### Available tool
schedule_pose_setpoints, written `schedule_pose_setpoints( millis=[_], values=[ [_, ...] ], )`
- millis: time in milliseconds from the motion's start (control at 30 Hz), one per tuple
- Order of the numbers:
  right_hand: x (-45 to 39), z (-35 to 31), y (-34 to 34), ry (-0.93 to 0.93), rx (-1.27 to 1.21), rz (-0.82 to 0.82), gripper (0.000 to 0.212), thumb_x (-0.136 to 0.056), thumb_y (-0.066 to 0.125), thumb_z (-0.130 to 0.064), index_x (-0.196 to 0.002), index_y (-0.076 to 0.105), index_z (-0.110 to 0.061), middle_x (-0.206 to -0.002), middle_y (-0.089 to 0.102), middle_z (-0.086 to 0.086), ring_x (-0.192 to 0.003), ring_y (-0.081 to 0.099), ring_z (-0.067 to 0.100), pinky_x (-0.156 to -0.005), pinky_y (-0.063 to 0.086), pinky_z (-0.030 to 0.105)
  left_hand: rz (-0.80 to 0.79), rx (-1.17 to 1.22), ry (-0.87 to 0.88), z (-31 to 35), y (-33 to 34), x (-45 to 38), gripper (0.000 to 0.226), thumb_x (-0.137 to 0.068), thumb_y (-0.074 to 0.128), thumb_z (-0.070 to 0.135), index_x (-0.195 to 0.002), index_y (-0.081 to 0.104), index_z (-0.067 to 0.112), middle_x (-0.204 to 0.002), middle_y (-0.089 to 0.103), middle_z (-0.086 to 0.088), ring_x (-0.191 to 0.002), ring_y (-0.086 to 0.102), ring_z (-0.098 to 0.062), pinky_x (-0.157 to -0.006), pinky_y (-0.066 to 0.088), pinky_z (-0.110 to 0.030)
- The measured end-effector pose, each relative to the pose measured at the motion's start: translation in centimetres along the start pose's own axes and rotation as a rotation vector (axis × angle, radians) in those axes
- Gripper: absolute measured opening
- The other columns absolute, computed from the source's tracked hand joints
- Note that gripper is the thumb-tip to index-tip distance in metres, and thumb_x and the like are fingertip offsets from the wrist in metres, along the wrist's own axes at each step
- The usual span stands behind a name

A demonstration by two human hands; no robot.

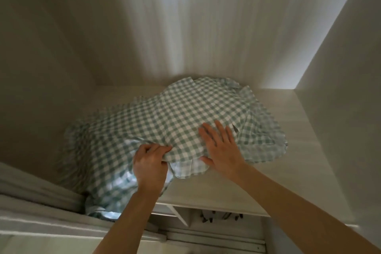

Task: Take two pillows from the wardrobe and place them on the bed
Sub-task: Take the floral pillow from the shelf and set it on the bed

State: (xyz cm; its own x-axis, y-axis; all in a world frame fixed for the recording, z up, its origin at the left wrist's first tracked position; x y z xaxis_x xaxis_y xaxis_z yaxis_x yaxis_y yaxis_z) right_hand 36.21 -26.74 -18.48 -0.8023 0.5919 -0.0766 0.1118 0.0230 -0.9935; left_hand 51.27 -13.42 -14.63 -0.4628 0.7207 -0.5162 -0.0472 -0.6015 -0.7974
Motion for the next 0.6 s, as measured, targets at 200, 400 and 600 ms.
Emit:
schedule_pose_setpoints(
  millis=[200, 400, 600],
  values=[
    [2.0, -0.1, -7.0, 0.03, -0.052, 0.214, 0.073, -0.092, 0.038, -0.056, -0.148, 0.031, -0.011, -0.155, 0.028, 0.016, -0.144, 0.015, 0.042, -0.112, 0.017, 0.065, 0.049, 0.095, 0.084, 3.5, -5.1, -2.8, 0.044, -0.048, 0.073, -0.023, -0.076, 0.08, 0.011, -0.071, 0.074, -0.005, -0.064, 0.069, -0.028, -0.058, 0.054, -0.029],
    [2.8, -0.7, -16.5, 0.081, -0.063, 0.575, 0.055, -0.097, 0.033, -0.048, -0.135, 0.049, -0.012, -0.139, 0.051, 0.013, -0.136, 0.035, 0.039, -0.11, 0.02, 0.065, -0.092, 0.174, 0.085, 6.0, -12.4, -9.2, 0.019, -0.072, 0.078, 0.008, -0.078, 0.079, 0.026, -0.065, 0.072, 0.001, -0.058, 0.066, -0.027, -0.056, 0.055, -0.034],
    [2.5, -0.5, -19.1, 0.033, -0.007, 0.537, 0.051, -0.1, 0.029, -0.047, -0.133, 0.051, -0.015, -0.134, 0.055, 0.007, -0.131, 0.044, 0.027, -0.115, 0.02, 0.053, -0.137, -0.047, 0.14, 7.4, -12.0, -14.0, 0.019, -0.094, 0.057, 0.029, -0.091, 0.075, 0.022, -0.081, 0.073, -0.008, -0.076, 0.066, -0.034, -0.061, 0.045, -0.033]
  ],
)
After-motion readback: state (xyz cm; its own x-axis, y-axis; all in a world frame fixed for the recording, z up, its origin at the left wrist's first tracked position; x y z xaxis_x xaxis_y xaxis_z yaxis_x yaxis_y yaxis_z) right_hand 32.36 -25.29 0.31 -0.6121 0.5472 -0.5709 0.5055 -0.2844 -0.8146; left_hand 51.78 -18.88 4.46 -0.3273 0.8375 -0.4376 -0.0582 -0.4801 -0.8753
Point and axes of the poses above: each hand's wrist, its own x-axis away from the middle knuckle, its own y-axis out of the palm, z = x × y, the point moved 5 cm from there along -x, towards the middle knuckle
